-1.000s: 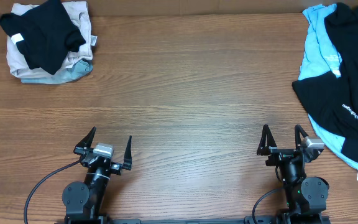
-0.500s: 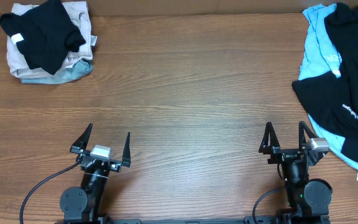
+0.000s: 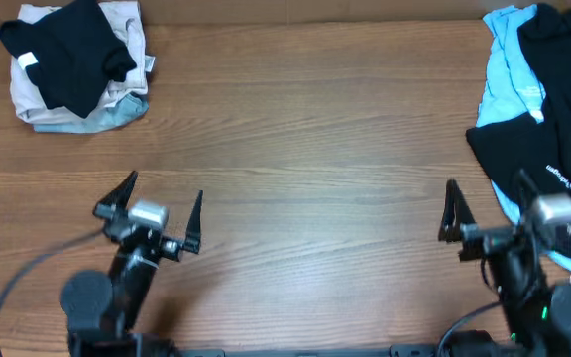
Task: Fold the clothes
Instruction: 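Reach the right gripper to the black garment on the right heap and grasp it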
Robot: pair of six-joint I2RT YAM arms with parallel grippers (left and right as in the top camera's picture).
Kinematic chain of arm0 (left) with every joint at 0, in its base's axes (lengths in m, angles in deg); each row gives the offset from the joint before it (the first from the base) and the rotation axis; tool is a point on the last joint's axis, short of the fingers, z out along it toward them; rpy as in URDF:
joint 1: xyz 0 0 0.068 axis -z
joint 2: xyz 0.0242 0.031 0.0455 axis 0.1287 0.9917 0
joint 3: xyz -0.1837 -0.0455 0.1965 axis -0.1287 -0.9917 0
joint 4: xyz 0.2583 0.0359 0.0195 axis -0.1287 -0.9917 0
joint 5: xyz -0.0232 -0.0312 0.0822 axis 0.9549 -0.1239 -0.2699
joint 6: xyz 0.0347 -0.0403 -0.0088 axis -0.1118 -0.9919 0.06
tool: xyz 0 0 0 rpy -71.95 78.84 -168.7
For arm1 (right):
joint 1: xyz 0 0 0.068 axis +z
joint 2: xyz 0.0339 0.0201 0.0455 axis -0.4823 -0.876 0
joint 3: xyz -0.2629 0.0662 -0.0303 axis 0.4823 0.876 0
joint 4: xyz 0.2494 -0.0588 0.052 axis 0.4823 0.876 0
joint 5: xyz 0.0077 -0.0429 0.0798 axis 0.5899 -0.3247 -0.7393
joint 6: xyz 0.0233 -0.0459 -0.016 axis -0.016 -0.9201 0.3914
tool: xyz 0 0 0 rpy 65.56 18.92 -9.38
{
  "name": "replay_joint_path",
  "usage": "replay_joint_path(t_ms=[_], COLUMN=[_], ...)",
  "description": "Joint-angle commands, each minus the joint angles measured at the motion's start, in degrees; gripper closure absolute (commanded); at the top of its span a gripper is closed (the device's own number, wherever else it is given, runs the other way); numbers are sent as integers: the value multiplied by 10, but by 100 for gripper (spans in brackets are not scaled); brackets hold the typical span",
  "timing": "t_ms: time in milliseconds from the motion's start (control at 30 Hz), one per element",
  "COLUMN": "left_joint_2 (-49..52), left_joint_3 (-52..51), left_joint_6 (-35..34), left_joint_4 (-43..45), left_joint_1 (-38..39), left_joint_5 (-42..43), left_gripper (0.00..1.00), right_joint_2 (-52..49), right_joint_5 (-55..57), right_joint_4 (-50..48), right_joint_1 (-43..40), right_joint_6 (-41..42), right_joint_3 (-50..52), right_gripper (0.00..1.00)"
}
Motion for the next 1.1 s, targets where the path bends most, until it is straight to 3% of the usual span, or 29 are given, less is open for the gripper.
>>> replay_joint_path(t_ms=[0, 33, 167, 333, 600, 733, 833, 1067], left_joint_2=[120, 183, 311, 441, 585, 645, 679, 729], left_joint_3=[127, 191, 316, 424, 444, 444, 444, 444], left_joint_6=[19, 19, 39, 49, 49, 18, 7, 8], left_joint_4=[-63, -114, -220, -319, -320, -311, -305, -289], left_joint_1=[-6, -6, -6, -6, -5, -5, -5, -5], left_joint_5=[43, 43, 43, 43, 45, 45, 45, 45], left_gripper=[0, 0, 0, 0, 0, 0, 0, 0], right_joint_2=[-121, -196, -341, -491, -650, -723, -773, -902], right_joint_5=[-13, -28, -36, -50, -33, 75, 95, 158], right_joint_4=[56, 104, 196, 249, 189, 154, 130, 108], right_joint_1=[-2, -2, -2, -2, -8, -38, -60, -94], right_joint_6=[-12, -12, -12, -11, 6, 105, 118, 118], right_joint_3=[-115, -179, -293, -386, -391, -391, -391, -391], right_gripper=[0, 0, 0, 0, 0, 0, 1, 13])
